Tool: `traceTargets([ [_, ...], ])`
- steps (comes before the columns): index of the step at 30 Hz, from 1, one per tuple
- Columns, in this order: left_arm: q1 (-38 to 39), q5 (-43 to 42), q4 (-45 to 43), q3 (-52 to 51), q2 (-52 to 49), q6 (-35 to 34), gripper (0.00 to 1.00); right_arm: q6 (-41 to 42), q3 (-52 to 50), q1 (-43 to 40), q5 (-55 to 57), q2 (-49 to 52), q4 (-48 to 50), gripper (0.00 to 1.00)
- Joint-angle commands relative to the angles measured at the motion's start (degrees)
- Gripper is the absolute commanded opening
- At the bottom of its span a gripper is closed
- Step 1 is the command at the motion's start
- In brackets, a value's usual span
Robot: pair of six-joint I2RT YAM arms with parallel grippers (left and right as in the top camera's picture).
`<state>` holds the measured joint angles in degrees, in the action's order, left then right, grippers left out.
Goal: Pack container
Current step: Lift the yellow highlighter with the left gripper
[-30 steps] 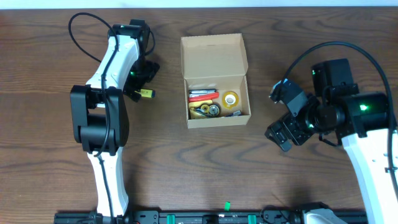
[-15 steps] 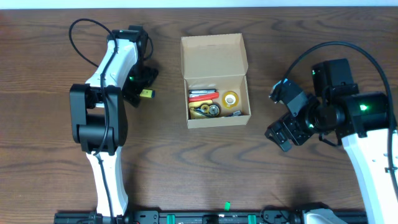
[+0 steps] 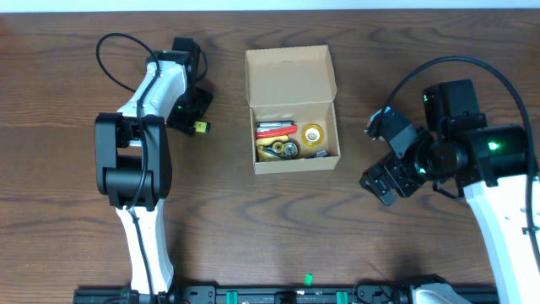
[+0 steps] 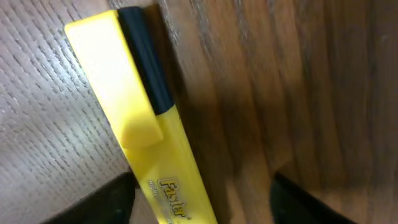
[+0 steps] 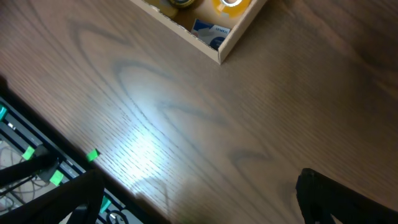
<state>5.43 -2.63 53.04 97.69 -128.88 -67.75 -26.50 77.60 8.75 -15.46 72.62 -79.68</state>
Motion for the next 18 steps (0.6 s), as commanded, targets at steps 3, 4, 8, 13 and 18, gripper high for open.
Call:
traceTargets([
  [3,-0.5,1.5,0.3,-2.7,-0.5,-0.9,0.52,-0.6,0.3,-0.4,-0.2,-0.5,0.0,0.99],
  [4,-0.5,1.5,0.4,-2.7,-0.5,-0.9,0.49,-0.6,0.3,-0.4,-0.2,-0.5,0.0,0.99],
  [8,-0.5,1.6,0.3,-2.7,-0.5,-0.9,0.37,-0.6,0.3,-0.4,-0.2,-0.5,0.0,0.99],
  [13,-0.4,1.6,0.5,-2.7,-0.5,-0.6,0.20,-0.6,0.3,-0.4,-0.2,-0.5,0.0,0.99],
  [18,-0.3,1.8,0.5,-2.6,0.6,4.7,0.06,-0.6,0.3,-0.4,-0.2,-0.5,0.0,0.99],
])
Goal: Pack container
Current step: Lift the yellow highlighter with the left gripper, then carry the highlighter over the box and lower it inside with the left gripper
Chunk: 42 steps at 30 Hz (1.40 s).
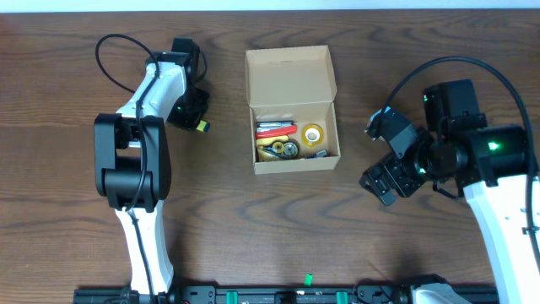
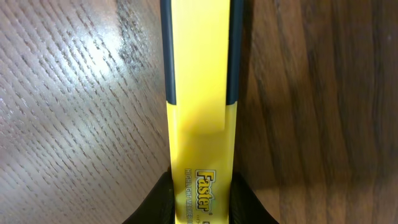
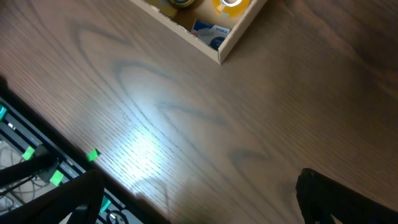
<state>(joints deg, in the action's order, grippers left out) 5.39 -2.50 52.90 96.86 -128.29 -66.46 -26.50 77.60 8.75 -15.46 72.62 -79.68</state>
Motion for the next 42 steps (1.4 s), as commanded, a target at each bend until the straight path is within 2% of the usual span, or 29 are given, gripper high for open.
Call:
traceTargets([
  [1,-0.1,2.1,0.6,-1.8,1.0,5.0,0.06,-0.6,0.3,-0.4,-0.2,-0.5,0.0,0.99],
  [5,1.0,7.7,1.1,-1.8,8.1,13.0,0.06,-0.6,0.3,-0.4,-0.2,-0.5,0.0,0.99],
  [8,3.2,14.0,0.7,-1.8,14.7,26.0,0.06,-0.6,0.3,-0.4,-0.2,-0.5,0.0,0.99],
  [9,4.4,15.4,0.5,-1.8,17.0,32.5,0.06,-0.6,0.3,-0.4,-0.2,-0.5,0.0,0.99],
  [11,7.3,16.0,0.0,-1.8,20.8,49.6,0.06,-0.6,0.3,-0.4,-0.2,-0.5,0.0,0.99],
  [12,9.0,15.7,0.0,-1.8,22.2,60.4,0.06,-0.6,0.3,-0.4,-0.2,-0.5,0.0,0.99],
  [14,11.7,15.5,0.7,-1.8,23.7,74.8,0.05,-0.6,0.3,-0.4,-0.2,-0.5,0.0,0.99],
  [19,17.1,14.4,0.4,-1.8,24.3,95.1,0.06,-0.6,0.3,-0.4,-0.2,-0.5,0.0,0.99],
  [21,18.8,11.7,0.4,-1.8,24.1,105.4,0.06,-0.6,0.3,-0.4,-0.2,-0.5,0.0,0.99],
  [25,21.2,2.7,0.3,-1.8,23.5,132.5,0.06,-0.6,0.3,-0.4,-0.2,-0.5,0.0,0.99],
  [26,21.6,1.8,0.2,-1.8,23.3,136.1,0.06,-0.6,0.3,-0.4,-0.2,-0.5,0.0,0.99],
  [28,22.7,1.1,-0.8,-1.8,22.5,140.6,0.06,-0.6,0.3,-0.4,-0.2,-0.5,0.0,0.99],
  [33,25.0,-2.6,-4.2,-1.8,19.4,146.2,0.06,-0.6,0.3,-0.4,-0.2,-0.5,0.0,0.99],
  [38,25.7,-5.0,-6.9,-1.8,15.3,146.1,0.06,-0.6,0.3,-0.4,-0.2,-0.5,0.0,0.99],
  [42,26.2,-5.3,-6.7,-1.8,13.7,141.3,0.06,-0.6,0.3,-0.4,-0.2,-0.5,0.0,0.99],
])
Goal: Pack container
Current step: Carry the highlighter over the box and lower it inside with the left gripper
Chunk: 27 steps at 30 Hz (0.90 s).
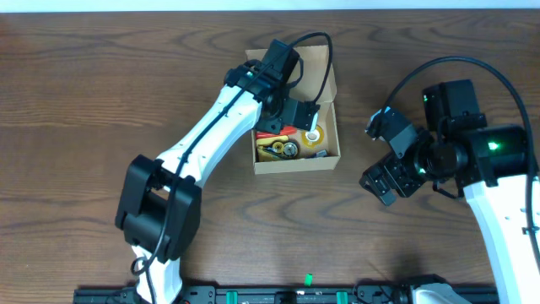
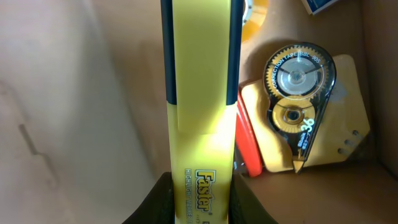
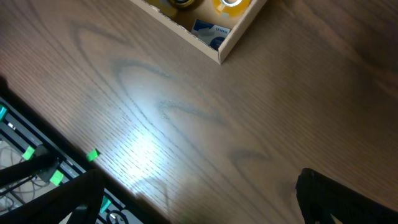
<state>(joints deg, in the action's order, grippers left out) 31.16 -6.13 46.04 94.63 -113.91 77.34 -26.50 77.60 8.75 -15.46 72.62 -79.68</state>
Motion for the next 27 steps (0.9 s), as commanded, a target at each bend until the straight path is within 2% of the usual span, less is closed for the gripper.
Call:
traceTargets([
  [1,0.4,-2.6,0.5,0.4,-0.7,-3.1,0.06,-0.6,0.3,-0.4,-0.2,-0.5,0.0,0.99],
  [3,0.3,-6.6,1.5,0.4,-1.0,-3.3,0.06,-0.6,0.3,-0.4,-0.2,-0.5,0.0,0.99],
  [10,-0.4,-6.7,1.0,0.4,-3.8,-7.9,0.06,-0.6,0.3,-0.4,-0.2,-0.5,0.0,0.99],
  [18,-1.2,-1.7,-1.0,0.4,-6.9,-12.1,0.06,-0.6,0.3,-0.4,-0.2,-0.5,0.0,0.99],
  [24,-1.2,-0.7,-2.4,0.4,-7.5,-12.3,0.06,-0.6,0.3,-0.4,-0.2,-0.5,0.0,0.99],
  [25,-1.2,-0.8,-2.4,0.4,-7.5,-12.3,0.07,-0.6,0.3,-0.4,-0.2,-0.5,0.0,0.99],
  [27,-1.2,-0.8,-2.5,0.4,-7.5,-13.7,0.27,-0.6,0.3,-0.4,-0.2,-0.5,0.0,0.99],
])
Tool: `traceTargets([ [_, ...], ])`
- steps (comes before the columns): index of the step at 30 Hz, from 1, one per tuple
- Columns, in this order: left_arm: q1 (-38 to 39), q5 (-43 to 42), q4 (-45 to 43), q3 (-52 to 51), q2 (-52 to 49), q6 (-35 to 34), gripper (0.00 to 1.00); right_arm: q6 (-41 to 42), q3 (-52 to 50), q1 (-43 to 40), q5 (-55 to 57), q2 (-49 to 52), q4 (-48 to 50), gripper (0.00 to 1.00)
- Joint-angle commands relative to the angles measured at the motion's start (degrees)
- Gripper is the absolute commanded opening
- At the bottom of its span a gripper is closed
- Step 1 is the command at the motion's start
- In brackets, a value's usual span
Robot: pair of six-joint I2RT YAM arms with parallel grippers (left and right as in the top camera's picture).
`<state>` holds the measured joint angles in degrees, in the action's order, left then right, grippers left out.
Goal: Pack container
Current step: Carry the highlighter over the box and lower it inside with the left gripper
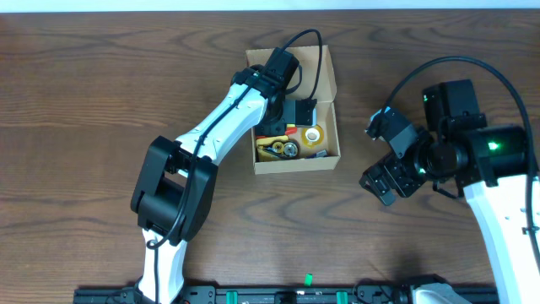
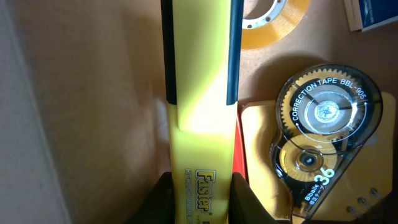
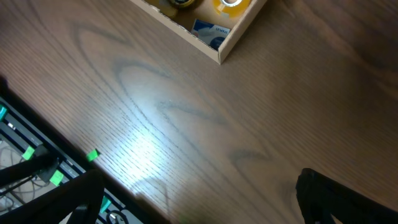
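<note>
The open cardboard box [image 1: 297, 165] stands mid-table, lid flap back. Inside lie a yellow correction-tape dispenser [image 2: 317, 143], a roll of clear tape [image 1: 313, 134] and a red item [image 2: 240, 155]. My left gripper [image 2: 199, 190] is shut on a yellow highlighter with a black cap [image 2: 200, 87], held low inside the box beside its left wall, next to the dispenser. In the overhead view that gripper [image 1: 287, 112] reaches into the box's upper part. My right gripper [image 1: 390, 181] hangs open to the right of the box, over bare table, holding nothing.
A blue-labelled item [image 2: 373, 12] lies at the box's far corner. The right wrist view shows the box's corner [image 3: 224, 43], wood table and the table's front rail with green clips [image 3: 92, 154].
My left gripper, still shut on the highlighter, has sunk lower into the box; the dispenser and tape roll look closer. The right arm has not moved.
My left gripper stood open around the highlighter on the table at the far left. Then it was shut on it there. Later it held the highlighter over the box, and now holds it low inside. The right gripper stayed open and still throughout.
</note>
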<state>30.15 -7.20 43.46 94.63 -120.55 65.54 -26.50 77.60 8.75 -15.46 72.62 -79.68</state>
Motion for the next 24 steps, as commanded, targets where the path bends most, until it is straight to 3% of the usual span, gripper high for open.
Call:
traceTargets([
  [1,-0.2,0.3,0.0,0.4,-0.9,-2.6,0.31,-0.6,0.3,-0.4,-0.2,-0.5,0.0,0.99],
  [10,-0.1,0.3,0.0,0.4,-0.8,-3.2,0.38,-0.6,0.3,-0.4,-0.2,-0.5,0.0,0.99],
  [14,0.7,0.2,0.6,2.6,1.0,-10.4,0.38,-0.6,0.3,-0.4,-0.2,-0.5,0.0,0.99],
  [18,1.6,0.2,2.7,5.9,5.4,-15.3,0.24,-0.6,0.3,-0.4,-0.2,-0.5,0.0,0.99],
  [19,1.8,0.2,3.0,6.6,7.1,-17.0,0.11,-0.6,0.3,-0.4,-0.2,-0.5,0.0,0.99],
  [20,1.9,0.2,3.0,7.0,8.8,-18.6,0.06,-0.6,0.3,-0.4,-0.2,-0.5,0.0,0.99],
  [24,1.8,0.3,3.1,7.1,15.4,-21.6,0.06,-0.6,0.3,-0.4,-0.2,-0.5,0.0,0.99],
])
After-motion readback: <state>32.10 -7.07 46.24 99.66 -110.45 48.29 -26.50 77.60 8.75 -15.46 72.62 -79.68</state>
